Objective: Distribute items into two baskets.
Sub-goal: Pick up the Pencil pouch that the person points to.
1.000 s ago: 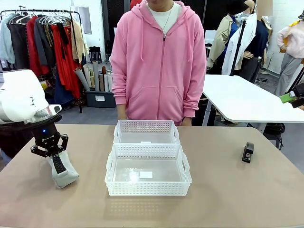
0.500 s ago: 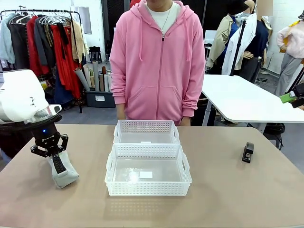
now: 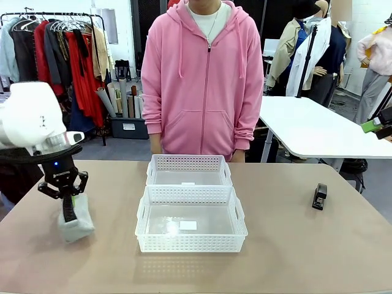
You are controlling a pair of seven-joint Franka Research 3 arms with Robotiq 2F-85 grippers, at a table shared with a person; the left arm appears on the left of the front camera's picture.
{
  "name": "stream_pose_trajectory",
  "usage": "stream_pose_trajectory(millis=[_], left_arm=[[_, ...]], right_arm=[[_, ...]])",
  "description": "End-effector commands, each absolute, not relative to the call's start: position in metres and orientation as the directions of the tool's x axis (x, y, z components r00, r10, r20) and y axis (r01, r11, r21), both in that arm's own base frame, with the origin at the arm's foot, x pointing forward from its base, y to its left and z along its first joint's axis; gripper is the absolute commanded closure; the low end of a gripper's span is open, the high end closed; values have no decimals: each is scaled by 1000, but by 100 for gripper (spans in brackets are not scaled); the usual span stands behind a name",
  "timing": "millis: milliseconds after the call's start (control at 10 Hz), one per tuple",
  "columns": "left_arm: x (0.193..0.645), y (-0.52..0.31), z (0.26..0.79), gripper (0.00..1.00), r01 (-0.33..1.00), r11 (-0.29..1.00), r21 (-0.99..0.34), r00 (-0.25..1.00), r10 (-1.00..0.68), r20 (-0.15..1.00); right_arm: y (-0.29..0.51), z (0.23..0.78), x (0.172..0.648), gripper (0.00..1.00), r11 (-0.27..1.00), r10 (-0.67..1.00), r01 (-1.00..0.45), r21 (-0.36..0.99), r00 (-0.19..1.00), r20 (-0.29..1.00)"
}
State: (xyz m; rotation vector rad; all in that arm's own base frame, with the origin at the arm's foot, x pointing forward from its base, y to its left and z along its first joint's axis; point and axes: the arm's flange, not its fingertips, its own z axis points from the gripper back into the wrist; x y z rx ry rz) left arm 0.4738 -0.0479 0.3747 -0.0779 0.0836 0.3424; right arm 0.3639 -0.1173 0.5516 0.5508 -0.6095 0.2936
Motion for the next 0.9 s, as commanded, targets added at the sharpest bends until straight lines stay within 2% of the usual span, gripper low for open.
stream_pose_trajectory(millis=[0, 200, 400, 600, 700, 800], left_arm=[[485, -50, 415, 100, -142, 990, 5, 981, 141, -135], [491, -46, 451, 100, 85, 996, 39, 983, -78, -165], [486, -35, 487, 100, 336, 936, 106, 927, -309, -213], [467, -31, 521, 100, 529, 846, 61, 836, -507, -210], [454, -27, 542, 100, 579, 815, -6, 805, -574, -152], [441, -25, 557, 100, 611, 792, -13, 787, -609, -98]], right_arm=[[-116, 553, 365, 0, 808, 92, -424, 410, 777, 622], [-116, 553, 365, 0, 808, 92, -424, 410, 777, 622], [-116, 553, 365, 0, 808, 92, -424, 410, 777, 622], [-116, 553, 365, 0, 808, 92, -424, 410, 777, 622], [-116, 553, 365, 0, 808, 92, -424, 410, 777, 622], [-116, 553, 365, 0, 808, 92, -424, 410, 777, 622]])
